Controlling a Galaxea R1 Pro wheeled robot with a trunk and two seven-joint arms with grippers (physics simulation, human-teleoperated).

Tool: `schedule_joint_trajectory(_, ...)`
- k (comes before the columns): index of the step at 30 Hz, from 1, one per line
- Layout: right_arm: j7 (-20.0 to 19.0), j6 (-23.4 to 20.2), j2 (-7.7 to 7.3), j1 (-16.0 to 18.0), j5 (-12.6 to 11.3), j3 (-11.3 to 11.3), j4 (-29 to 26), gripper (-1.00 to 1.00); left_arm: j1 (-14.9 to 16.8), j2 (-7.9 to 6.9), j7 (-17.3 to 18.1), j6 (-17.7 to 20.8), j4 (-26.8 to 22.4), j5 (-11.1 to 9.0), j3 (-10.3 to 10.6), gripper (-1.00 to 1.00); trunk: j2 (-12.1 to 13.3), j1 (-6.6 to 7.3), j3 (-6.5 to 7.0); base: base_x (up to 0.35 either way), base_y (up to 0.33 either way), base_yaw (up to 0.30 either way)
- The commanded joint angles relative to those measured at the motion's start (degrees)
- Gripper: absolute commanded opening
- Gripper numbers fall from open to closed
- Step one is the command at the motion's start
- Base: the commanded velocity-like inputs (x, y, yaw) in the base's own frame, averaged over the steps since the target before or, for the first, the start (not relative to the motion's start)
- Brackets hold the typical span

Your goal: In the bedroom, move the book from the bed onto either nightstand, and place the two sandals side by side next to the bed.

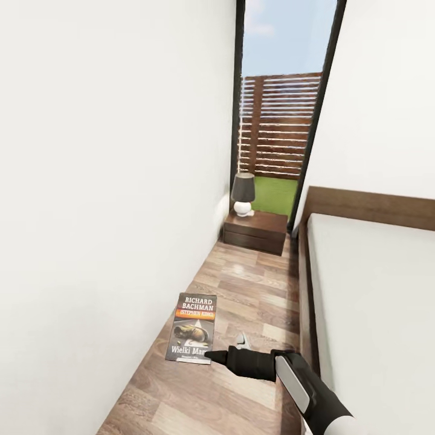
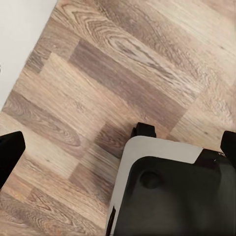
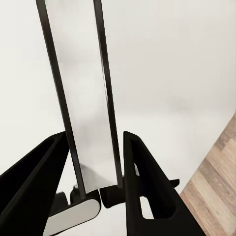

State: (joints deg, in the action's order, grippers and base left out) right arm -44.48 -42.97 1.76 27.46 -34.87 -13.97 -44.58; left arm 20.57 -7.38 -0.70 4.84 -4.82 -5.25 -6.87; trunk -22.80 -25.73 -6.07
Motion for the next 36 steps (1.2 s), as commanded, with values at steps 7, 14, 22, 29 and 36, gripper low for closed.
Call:
schedule_joint_trajectory(7,0.1,-0.4,0.0,0.1,-0.5,0.1,0.2,-1.0,0.0,0.24,-0.1,1.1,0.0,0.8,0.3,1.0,-0.1,-0.06,-0.12,0.14,0.033,0.0)
schedule_joint_trajectory(14,0.1,-0.3,-0.09,0.1,-0.5,0.1,1.7,-1.0,0.0,0.27,-0.1,1.3,0.0,1.2,0.4,1.0,-0.1,-0.06,-0.12,0.037,0.009,0.0)
schedule_joint_trajectory(22,-0.3,4.0,-0.39,0.0,-0.5,0.2,6.4,-1.0,-0.1,0.26,0.1,1.4,0.0,1.5,0.7,1.0,-0.1,-0.06,-0.12,0.009,0.002,0.0)
schedule_joint_trajectory(29,-1.0,9.0,-0.5,-0.3,-0.6,0.2,11.2,-1.0,-0.5,0.31,0.1,1.5,0.1,1.5,2.1,1.0,-0.1,-0.06,-0.12,0.002,0.001,0.0)
schedule_joint_trajectory(36,-2.1,10.9,-0.58,-1.2,-0.4,0.3,13.2,-1.0,-0.7,1.04,0.1,1.6,0.1,1.6,4.0,1.0,-0.1,-0.06,-0.12,0.0,0.0,0.0)
